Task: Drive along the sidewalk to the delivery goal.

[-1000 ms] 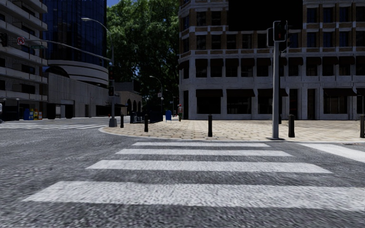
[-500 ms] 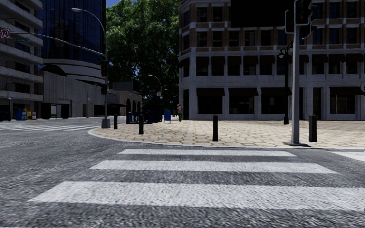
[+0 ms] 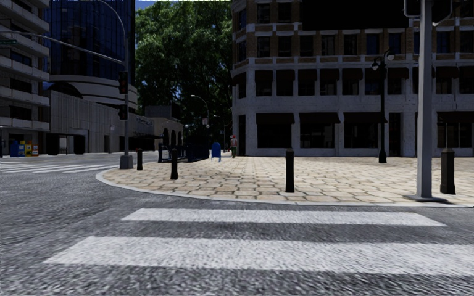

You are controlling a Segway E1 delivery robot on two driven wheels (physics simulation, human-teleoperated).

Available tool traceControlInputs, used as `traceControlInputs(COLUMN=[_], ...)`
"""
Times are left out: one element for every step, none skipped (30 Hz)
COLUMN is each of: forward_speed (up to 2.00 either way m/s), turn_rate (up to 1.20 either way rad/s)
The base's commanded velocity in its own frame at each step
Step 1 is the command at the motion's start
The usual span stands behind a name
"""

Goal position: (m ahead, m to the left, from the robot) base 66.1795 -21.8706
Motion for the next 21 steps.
traceControlInputs(forward_speed=[2.00, 2.00, 2.00, 2.00, 2.00, 2.00, 2.00, 2.00, 2.00, 2.00, 2.00, 2.00, 2.00, 2.00, 2.00, 2.00, 2.00, 2.00, 2.00, 2.00, 2.00], turn_rate=[0.00, 0.00, 0.00, 0.00, 0.00, 0.00, 0.00, 0.00, 0.00, 0.00, 0.00, 0.00, 0.00, 0.00, 0.00, 0.00, 0.00, 0.00, 0.00, 0.00, 0.00])
